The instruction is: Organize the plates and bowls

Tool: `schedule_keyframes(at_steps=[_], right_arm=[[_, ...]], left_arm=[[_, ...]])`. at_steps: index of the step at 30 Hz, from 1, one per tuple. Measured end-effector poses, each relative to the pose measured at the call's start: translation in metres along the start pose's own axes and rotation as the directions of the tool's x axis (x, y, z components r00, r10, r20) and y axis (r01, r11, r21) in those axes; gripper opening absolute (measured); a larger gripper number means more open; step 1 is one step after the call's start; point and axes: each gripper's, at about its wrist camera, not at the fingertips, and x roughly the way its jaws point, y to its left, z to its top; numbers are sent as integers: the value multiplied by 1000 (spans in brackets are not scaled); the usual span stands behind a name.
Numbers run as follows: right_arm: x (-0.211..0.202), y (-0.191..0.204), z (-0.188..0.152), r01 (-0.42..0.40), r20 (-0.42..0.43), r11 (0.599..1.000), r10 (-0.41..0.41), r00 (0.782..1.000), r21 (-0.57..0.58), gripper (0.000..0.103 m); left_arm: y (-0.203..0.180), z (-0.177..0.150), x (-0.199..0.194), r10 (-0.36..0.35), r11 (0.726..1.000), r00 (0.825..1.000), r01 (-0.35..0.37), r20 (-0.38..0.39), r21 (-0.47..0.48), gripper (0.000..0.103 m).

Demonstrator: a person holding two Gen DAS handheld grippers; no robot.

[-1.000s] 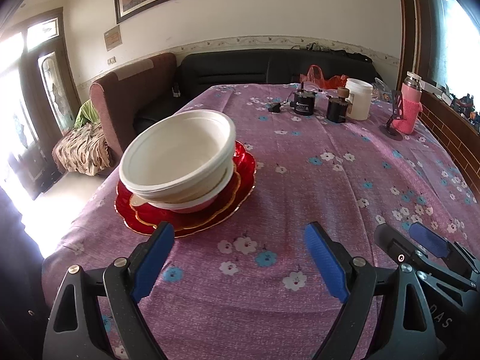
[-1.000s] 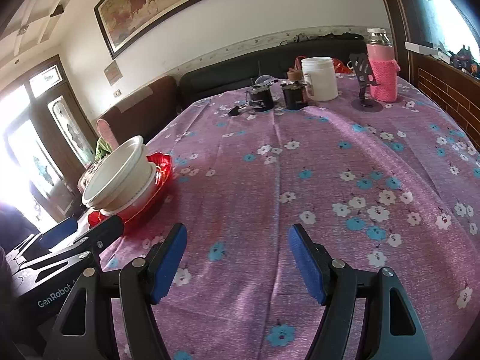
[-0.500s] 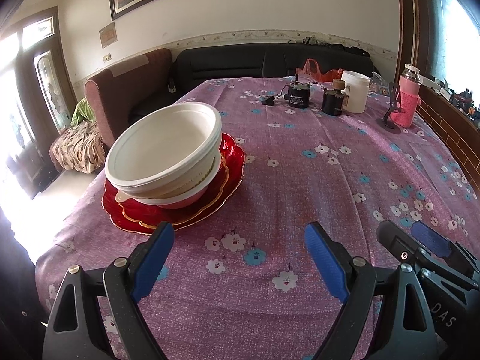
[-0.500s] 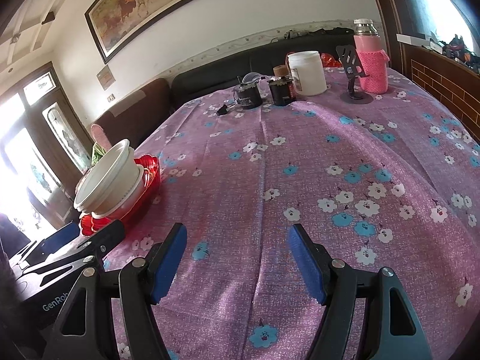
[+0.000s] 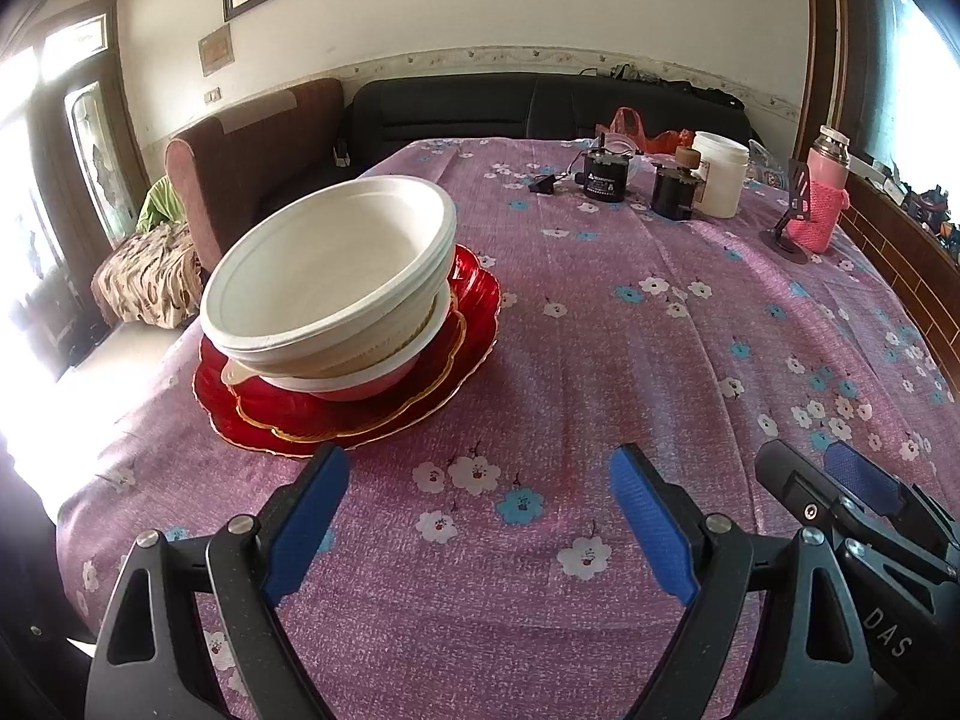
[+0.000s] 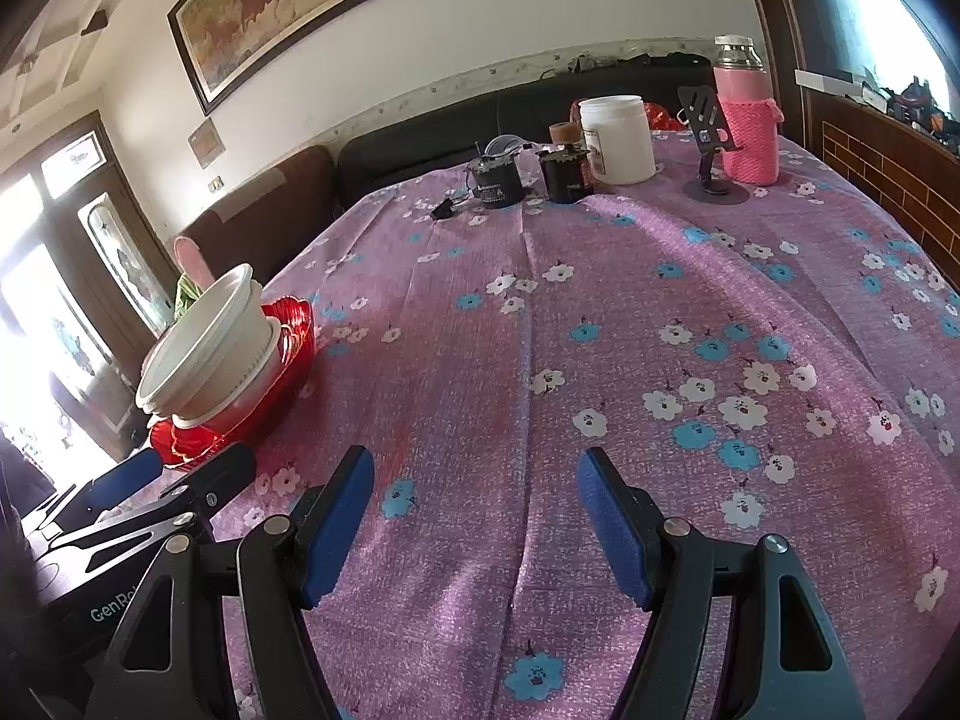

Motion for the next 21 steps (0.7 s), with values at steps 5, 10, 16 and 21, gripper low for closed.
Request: schedule_keyframes(at_steps=[5, 10, 16, 21], right_arm=[[2, 3, 0, 7, -3, 1000, -7, 1000, -10, 76], [4, 4, 0, 13, -7, 1000, -13, 1000, -16, 77], [6, 7, -1, 18, -13, 1000, -18, 1000, -25, 78], [7, 10, -2, 17, -17, 999, -18, 1000, -32, 78]], left_arm=[[4, 0, 3, -7, 1000, 1000, 6, -7, -11, 88], [7, 0, 5, -14, 1000, 1000, 13, -10, -19, 88], [12, -1, 6, -19, 999, 1000, 19, -13, -30, 88], [16, -1, 7, -18, 999, 1000, 17, -12, -38, 88]])
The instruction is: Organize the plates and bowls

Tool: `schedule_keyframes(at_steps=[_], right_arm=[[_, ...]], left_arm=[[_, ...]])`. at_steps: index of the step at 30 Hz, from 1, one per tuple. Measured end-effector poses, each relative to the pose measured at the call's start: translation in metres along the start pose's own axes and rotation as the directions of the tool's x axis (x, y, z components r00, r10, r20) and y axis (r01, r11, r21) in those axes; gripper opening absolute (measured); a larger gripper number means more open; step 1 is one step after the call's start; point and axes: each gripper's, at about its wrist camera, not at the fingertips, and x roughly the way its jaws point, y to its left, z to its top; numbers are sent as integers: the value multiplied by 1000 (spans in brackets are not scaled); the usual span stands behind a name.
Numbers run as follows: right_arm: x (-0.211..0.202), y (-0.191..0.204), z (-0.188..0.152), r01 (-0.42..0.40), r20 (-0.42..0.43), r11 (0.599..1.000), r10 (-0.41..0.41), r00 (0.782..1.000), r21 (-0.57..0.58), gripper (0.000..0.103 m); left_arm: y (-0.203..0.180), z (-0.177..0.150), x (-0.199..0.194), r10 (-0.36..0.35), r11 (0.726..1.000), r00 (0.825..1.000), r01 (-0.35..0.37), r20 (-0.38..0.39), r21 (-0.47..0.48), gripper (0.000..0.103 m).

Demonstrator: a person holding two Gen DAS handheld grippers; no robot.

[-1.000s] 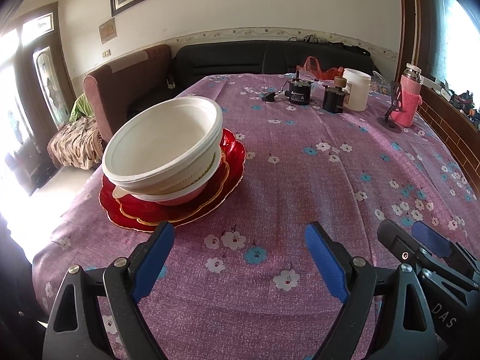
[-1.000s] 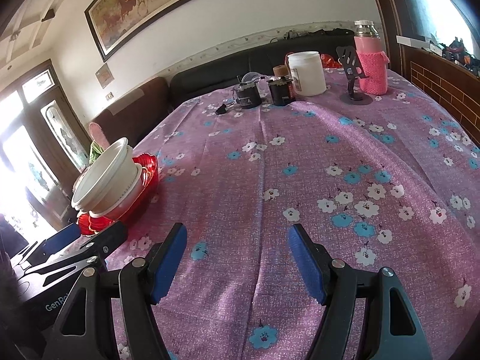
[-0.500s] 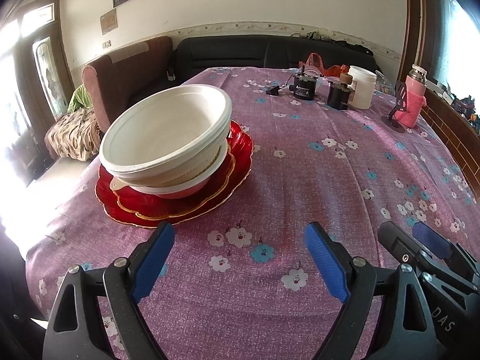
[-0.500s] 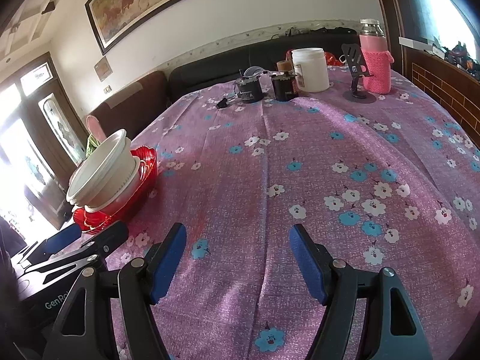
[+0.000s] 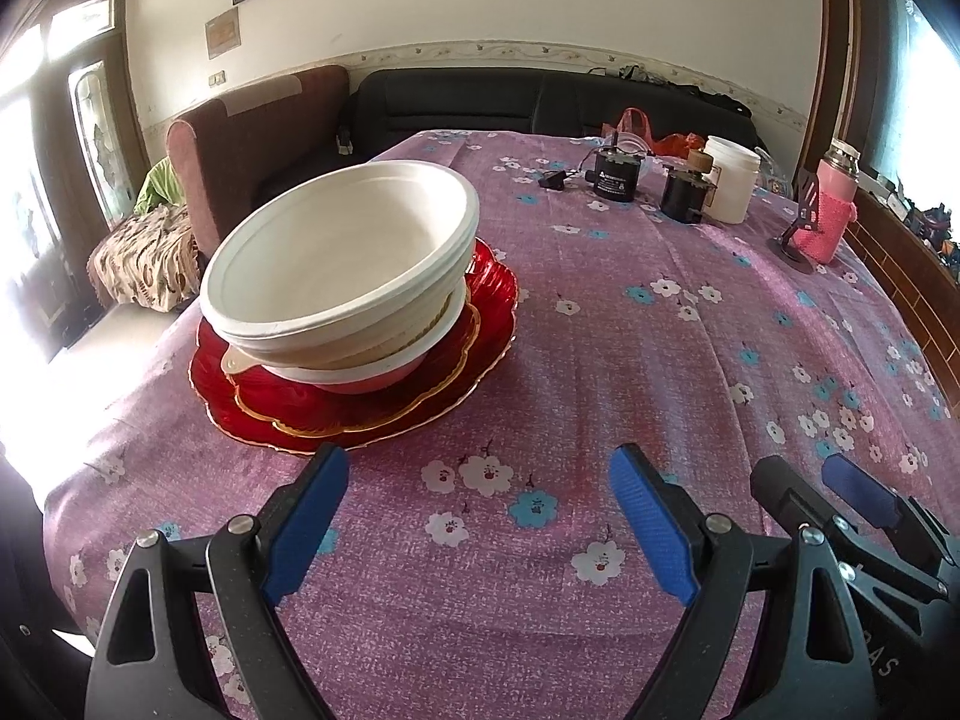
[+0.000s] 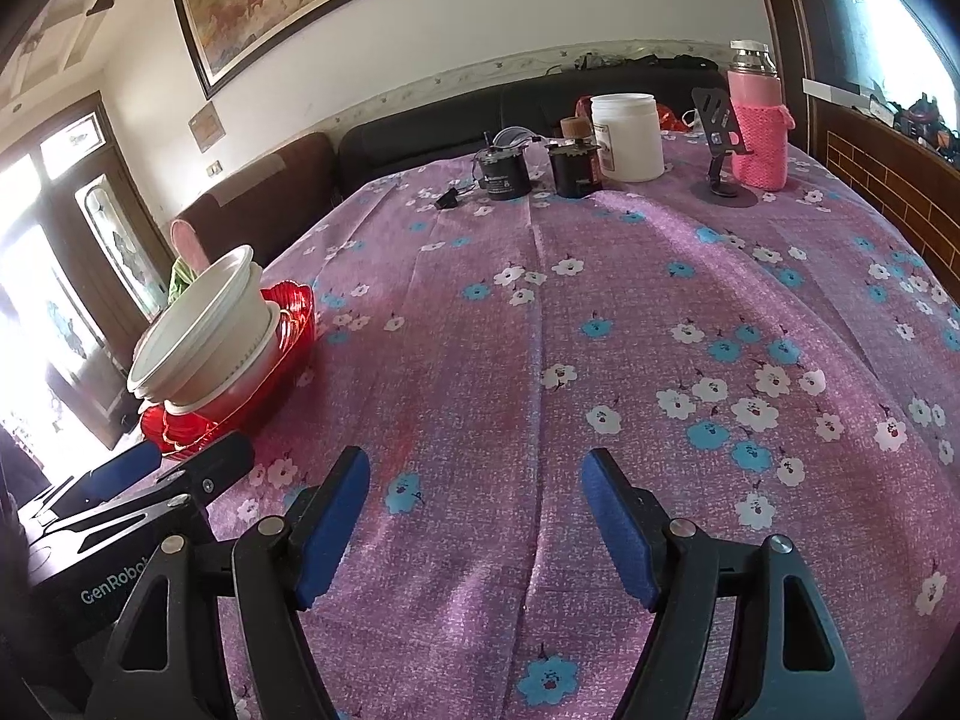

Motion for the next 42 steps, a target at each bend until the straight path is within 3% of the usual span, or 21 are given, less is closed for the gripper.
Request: schedule_keyframes(at_steps=[5, 12, 17, 19, 22, 27, 30, 31, 32, 35, 42], right_arm=[[1, 3, -1, -1, -6, 1000, 1, 1000, -10, 79], [-4, 9, 12, 18, 12, 1000, -18, 1000, -12, 80], [-28, 31, 42, -14, 107, 999, 18, 994, -38, 81], [-36, 38, 48, -26, 145, 999, 31, 989, -35, 88], [-38, 50, 42, -51, 179, 997, 60, 982, -55, 92], [-4, 55, 25, -87, 56, 996, 88, 995, -18, 93], [-5, 51, 20, -93, 53, 996, 93, 994, -1, 93], [-8, 51, 18, -88, 56, 996, 88, 995, -12, 93], [-11, 53, 16, -86, 59, 996, 88, 994, -26, 93], [-14, 61, 7, -107, 48, 992, 110, 993, -59, 93], [-16, 97, -9, -113, 32, 973, 122, 992, -203, 93]], left_arm=[[4, 1, -3, -2, 1000, 1000, 2, 17, -7, 88], [15, 6, -31, 32, 999, 989, -29, 143, -22, 88], [37, 11, -49, 45, 996, 983, -31, 181, -79, 88], [49, 12, -61, 64, 993, 974, -41, 217, -110, 88], [64, 11, -81, 144, 983, 940, -101, 310, -151, 97], [73, 15, -120, 278, 955, 842, -192, 462, -225, 103], [69, 12, -141, 369, 926, 788, -267, 493, -267, 103], [68, 11, -143, 377, 923, 785, -276, 491, -267, 103], [66, 12, -142, 373, 925, 792, -277, 484, -260, 103], [59, 17, -130, 331, 943, 847, -278, 416, -184, 103], [69, 12, -103, 284, 956, 913, -247, 292, -157, 103]])
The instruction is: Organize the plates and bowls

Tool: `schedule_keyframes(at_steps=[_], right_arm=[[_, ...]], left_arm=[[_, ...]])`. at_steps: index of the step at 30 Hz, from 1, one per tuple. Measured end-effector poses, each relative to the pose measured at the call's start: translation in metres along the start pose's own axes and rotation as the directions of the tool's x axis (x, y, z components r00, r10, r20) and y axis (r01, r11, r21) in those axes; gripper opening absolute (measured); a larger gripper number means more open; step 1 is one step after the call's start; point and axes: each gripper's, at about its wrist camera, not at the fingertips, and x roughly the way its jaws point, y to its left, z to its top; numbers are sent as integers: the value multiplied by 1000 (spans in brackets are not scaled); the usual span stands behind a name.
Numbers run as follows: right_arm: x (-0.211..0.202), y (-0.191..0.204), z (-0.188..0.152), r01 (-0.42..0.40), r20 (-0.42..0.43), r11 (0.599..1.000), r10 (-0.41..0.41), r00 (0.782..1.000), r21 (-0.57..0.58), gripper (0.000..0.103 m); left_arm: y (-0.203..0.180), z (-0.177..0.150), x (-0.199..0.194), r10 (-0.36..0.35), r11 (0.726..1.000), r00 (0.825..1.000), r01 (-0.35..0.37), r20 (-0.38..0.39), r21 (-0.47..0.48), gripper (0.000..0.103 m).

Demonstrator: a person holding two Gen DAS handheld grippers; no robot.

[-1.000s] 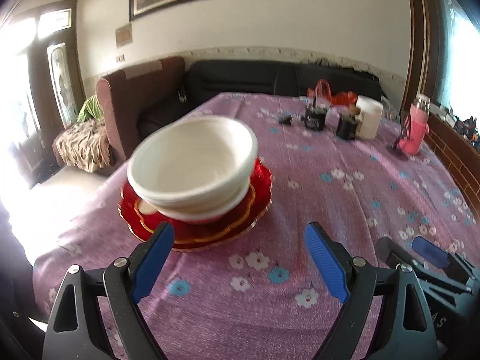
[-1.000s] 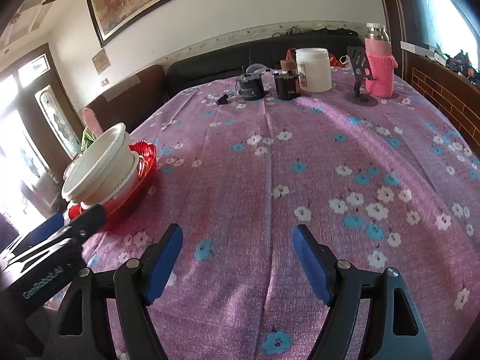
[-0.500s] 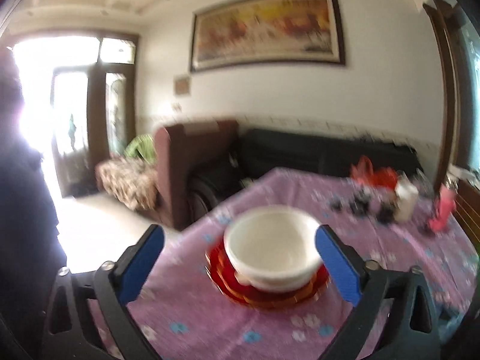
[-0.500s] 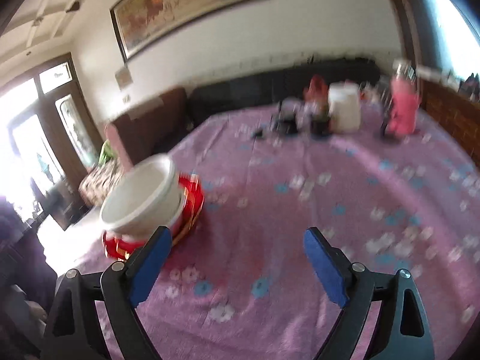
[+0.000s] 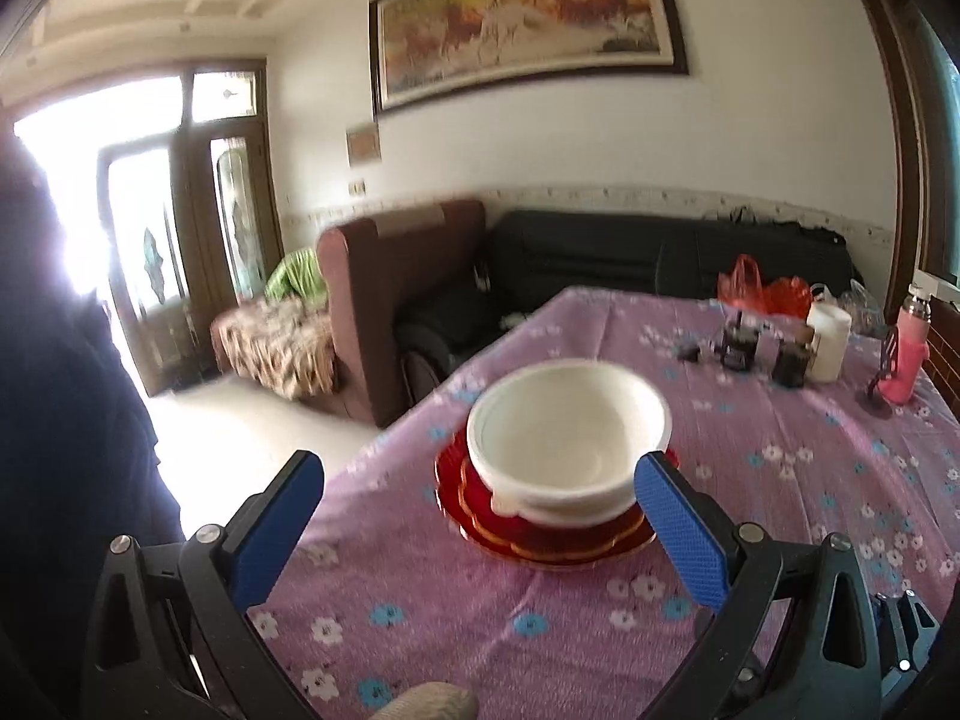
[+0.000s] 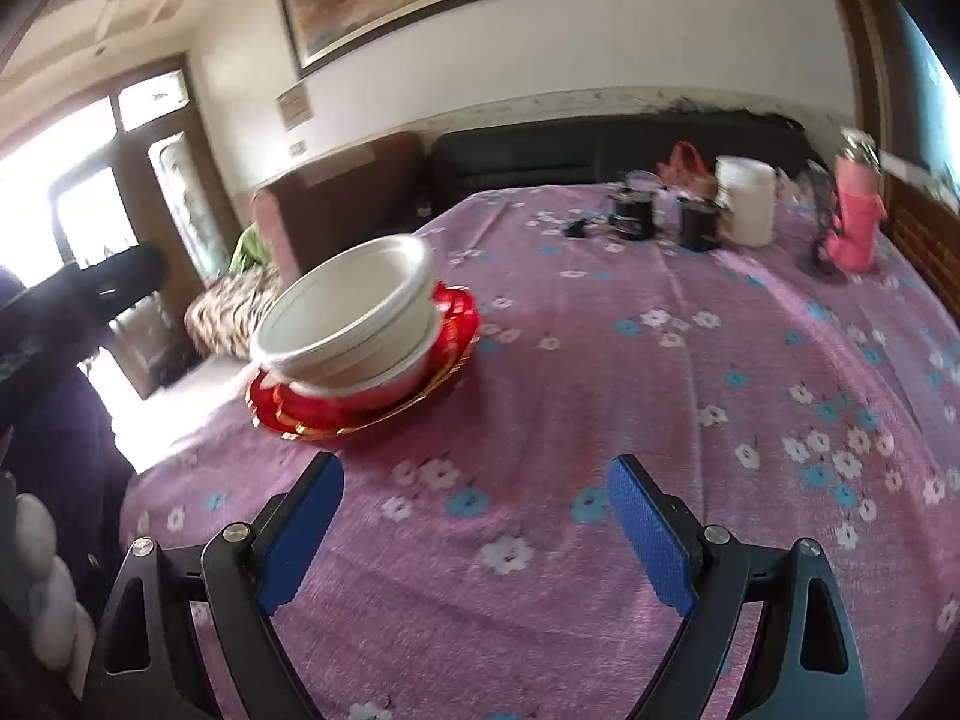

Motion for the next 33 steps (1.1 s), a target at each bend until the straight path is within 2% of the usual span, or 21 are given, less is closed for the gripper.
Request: schedule_keyframes(at_steps=[4, 10, 14, 33], right_arm=[[9, 13, 4, 0, -31, 999, -1, 1000, -46, 93], [17, 21, 18, 20, -34, 998, -22, 999, -59, 93], [22, 30, 16, 14, -46, 998, -17, 999, -62, 93], [43, 56, -1, -22, -117, 997, 14, 993, -72, 93]], left_arm=[[13, -6, 19, -19, 999, 995, 15, -94, -44, 103], [24, -14, 35, -32, 998, 987, 22, -158, -60, 103], [28, -16, 45, -33, 998, 982, 22, -188, -60, 103], [40, -19, 58, -42, 996, 974, 24, -223, -84, 103]])
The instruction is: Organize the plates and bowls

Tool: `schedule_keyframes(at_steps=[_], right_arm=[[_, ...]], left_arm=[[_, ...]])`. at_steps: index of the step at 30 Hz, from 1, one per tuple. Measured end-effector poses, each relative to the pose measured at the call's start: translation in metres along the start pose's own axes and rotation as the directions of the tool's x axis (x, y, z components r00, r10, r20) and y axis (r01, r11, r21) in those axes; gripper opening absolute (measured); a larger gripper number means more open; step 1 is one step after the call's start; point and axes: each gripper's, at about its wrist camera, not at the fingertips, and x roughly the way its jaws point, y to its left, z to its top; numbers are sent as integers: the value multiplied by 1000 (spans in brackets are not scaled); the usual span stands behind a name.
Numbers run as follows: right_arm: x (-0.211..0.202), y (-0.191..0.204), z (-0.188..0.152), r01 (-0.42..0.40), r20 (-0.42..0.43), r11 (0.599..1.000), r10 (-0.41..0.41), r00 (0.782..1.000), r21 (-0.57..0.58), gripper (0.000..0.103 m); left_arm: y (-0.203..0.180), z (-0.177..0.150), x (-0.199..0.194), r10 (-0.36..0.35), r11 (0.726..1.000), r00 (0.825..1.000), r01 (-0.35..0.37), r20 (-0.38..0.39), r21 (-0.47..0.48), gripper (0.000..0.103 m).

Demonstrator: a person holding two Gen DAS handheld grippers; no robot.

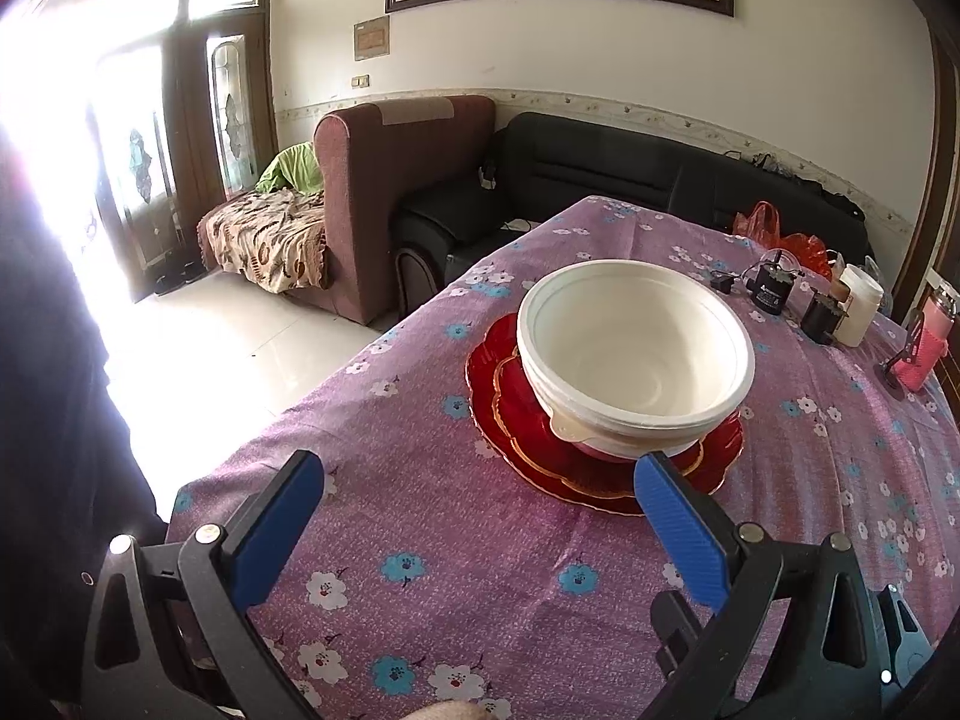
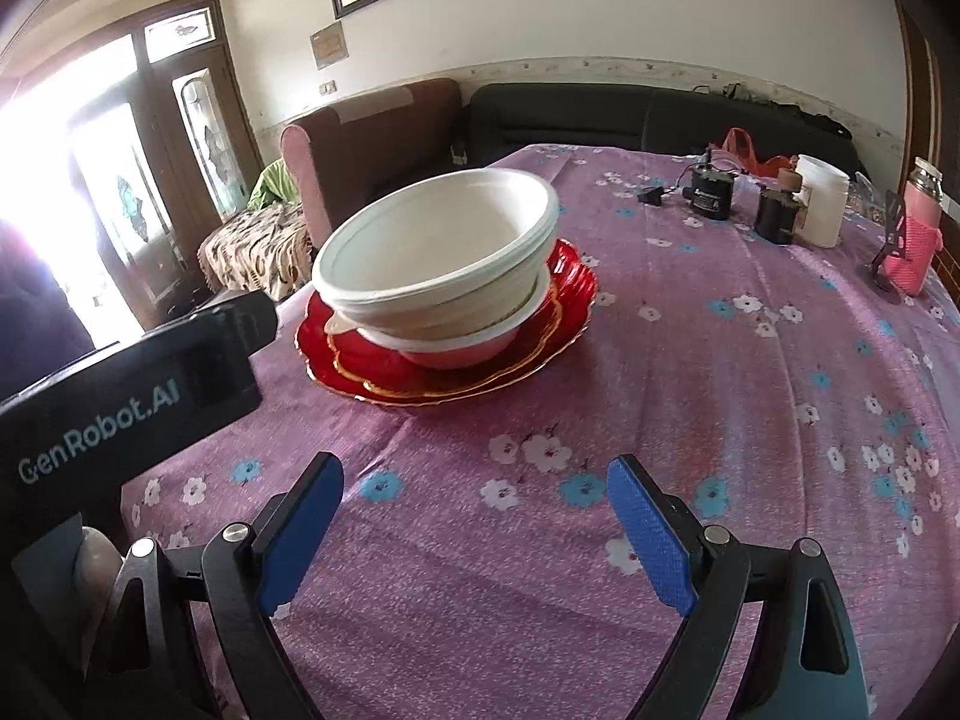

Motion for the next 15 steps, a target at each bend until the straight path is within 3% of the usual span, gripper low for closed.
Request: schedule_keyframes(at_steps=[15], right_arm=[[2, -7, -3, -7, -9, 1000, 7, 1000, 24, 93]], left_arm=[[-8, -2, 6, 12, 1000, 1000, -12, -24, 20, 103]])
